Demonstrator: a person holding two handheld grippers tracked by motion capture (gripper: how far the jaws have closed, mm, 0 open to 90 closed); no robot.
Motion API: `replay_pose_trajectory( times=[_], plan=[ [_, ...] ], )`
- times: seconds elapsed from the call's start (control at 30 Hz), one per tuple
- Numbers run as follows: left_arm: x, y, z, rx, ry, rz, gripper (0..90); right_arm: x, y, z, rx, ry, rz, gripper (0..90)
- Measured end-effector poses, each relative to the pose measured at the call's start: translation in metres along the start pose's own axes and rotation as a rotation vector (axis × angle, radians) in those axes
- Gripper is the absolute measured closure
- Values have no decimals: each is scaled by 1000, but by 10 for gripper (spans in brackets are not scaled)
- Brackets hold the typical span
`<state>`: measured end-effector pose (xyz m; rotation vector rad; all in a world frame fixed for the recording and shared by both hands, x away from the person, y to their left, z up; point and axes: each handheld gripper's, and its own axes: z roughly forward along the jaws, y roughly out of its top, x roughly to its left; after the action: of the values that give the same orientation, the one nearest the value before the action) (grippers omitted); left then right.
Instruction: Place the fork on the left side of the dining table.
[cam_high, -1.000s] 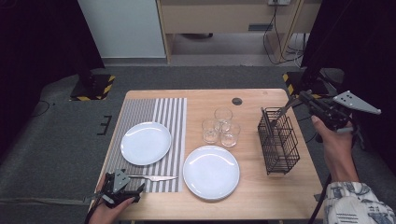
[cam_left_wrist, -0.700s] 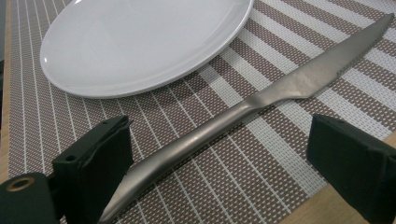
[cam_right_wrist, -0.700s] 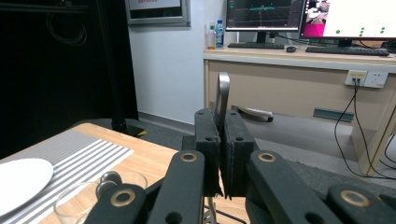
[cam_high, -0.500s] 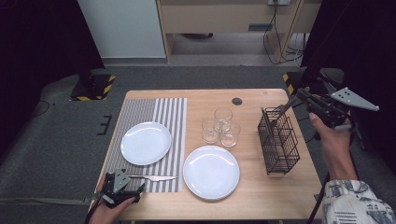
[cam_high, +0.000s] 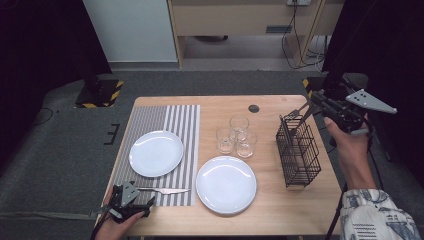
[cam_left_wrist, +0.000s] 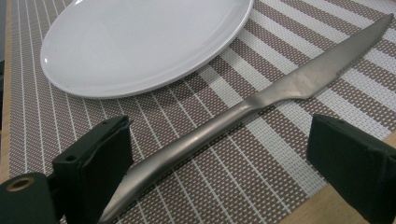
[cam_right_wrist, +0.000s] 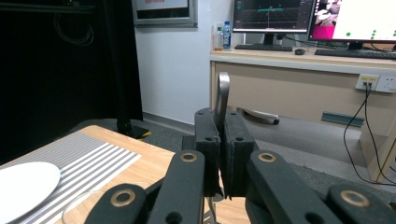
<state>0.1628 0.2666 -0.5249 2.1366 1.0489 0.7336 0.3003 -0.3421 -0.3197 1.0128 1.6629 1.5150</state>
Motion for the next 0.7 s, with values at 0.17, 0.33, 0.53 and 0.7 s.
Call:
replay_pose_trajectory(
  times=[0.17, 0.33, 0.53, 0.7],
  plan=[
    [0, 0, 0, 0, -1, 2, 66, 8, 2, 12, 18, 7, -11, 870],
    [0, 0, 0, 0, -1, 2, 67, 14, 3, 21, 31, 17, -13, 870],
    [0, 0, 0, 0, -1, 2, 67, 19, 1, 29, 49, 25, -11, 870],
    [0, 0, 0, 2, 0, 5, 67, 21, 1, 32, 54, 28, -12, 870]
  ],
)
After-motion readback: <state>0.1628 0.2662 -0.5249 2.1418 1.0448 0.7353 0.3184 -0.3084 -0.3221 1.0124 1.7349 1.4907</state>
